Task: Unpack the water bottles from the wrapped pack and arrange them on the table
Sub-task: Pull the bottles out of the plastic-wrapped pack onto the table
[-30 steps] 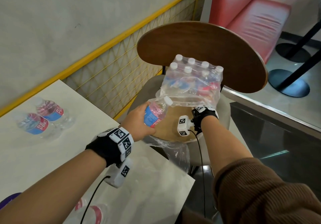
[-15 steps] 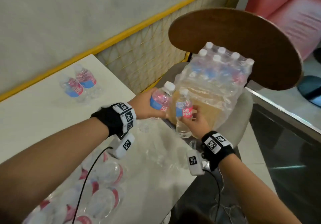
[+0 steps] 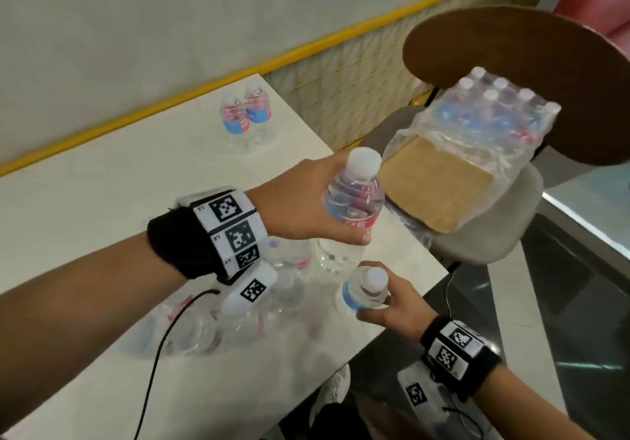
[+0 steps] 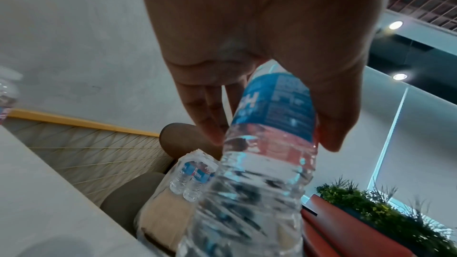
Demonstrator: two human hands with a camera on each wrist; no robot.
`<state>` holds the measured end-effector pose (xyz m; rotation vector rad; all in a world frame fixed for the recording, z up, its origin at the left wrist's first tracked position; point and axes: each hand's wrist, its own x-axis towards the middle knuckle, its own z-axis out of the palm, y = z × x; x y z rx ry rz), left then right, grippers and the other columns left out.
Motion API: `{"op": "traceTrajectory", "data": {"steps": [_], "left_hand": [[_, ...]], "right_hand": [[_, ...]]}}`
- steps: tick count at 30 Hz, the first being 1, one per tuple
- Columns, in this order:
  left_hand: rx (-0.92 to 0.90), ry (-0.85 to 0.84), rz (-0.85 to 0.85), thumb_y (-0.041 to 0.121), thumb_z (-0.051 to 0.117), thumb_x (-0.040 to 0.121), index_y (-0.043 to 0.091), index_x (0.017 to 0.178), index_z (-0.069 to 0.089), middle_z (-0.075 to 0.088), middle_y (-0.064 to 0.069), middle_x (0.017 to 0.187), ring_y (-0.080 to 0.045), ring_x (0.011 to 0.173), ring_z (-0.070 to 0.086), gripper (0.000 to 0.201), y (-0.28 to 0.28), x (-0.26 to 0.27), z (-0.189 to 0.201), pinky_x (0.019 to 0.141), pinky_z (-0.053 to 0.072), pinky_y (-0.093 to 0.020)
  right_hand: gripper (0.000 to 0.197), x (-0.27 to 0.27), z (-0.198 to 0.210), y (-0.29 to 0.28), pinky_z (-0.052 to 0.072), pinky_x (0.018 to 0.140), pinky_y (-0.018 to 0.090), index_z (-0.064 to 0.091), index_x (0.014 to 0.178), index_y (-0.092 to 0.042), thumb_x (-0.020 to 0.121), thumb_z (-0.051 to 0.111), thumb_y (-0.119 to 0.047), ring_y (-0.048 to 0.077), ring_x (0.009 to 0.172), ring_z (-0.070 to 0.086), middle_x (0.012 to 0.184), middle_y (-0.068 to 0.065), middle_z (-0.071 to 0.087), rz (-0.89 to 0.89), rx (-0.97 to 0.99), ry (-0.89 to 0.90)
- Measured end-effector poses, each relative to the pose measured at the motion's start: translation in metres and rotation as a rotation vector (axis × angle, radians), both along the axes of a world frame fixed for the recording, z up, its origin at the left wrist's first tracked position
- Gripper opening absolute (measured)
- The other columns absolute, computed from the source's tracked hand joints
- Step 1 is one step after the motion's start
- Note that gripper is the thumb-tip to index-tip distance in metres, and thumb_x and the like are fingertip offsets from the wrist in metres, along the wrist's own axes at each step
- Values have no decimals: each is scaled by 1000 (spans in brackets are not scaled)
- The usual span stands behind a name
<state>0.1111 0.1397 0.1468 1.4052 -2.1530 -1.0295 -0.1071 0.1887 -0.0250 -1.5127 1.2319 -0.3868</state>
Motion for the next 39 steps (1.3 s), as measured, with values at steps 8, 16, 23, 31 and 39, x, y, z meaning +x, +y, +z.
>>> {"op": "traceTrajectory", "data": {"steps": [8, 16, 23, 31, 39], "left_hand": [[94, 90, -46, 31, 85, 65, 24, 110, 52, 66, 8, 102, -4, 97, 63, 57, 112, 59, -5, 86, 49, -18], [202, 116, 54, 26, 89, 61, 32, 108, 59, 67, 10, 109, -8, 104, 63, 57, 217, 142, -33, 90, 50, -26], [261, 97, 322, 28, 90, 57, 28, 110, 59, 67, 7, 108, -11, 102, 64, 62, 273, 214, -89, 91, 50, -33], [206, 36, 756, 37, 91, 49, 36, 99, 58, 66, 21, 98, -14, 92, 65, 61, 286, 278, -157, 82, 51, -28], [74, 111, 1063, 24, 88, 62, 16, 113, 53, 64, -5, 110, -24, 100, 61, 62, 216, 293, -181, 86, 42, -30]], "right_hand": [[70, 43, -7, 52, 47, 76, 8, 45, 110, -50, 66, 79, -8, 7, 103, 56, 110, -16, 59, 96, -7, 38], [70, 77, -6, 87, 50, 88, 21, 43, 122, -38, 69, 80, -14, 11, 113, 54, 119, -10, 58, 87, 17, 61], [76, 113, -12, 111, 46, 80, 7, 41, 133, -33, 69, 79, -16, 9, 115, 50, 125, -11, 53, 239, 8, 111], [77, 154, 0, 120, 44, 90, 21, 40, 138, -27, 73, 78, -39, 12, 104, 56, 124, -7, 58, 397, -49, 286], [73, 189, -15, 135, 38, 86, 22, 41, 136, -22, 74, 76, -41, 22, 114, 56, 124, 2, 60, 339, 62, 420]]}}
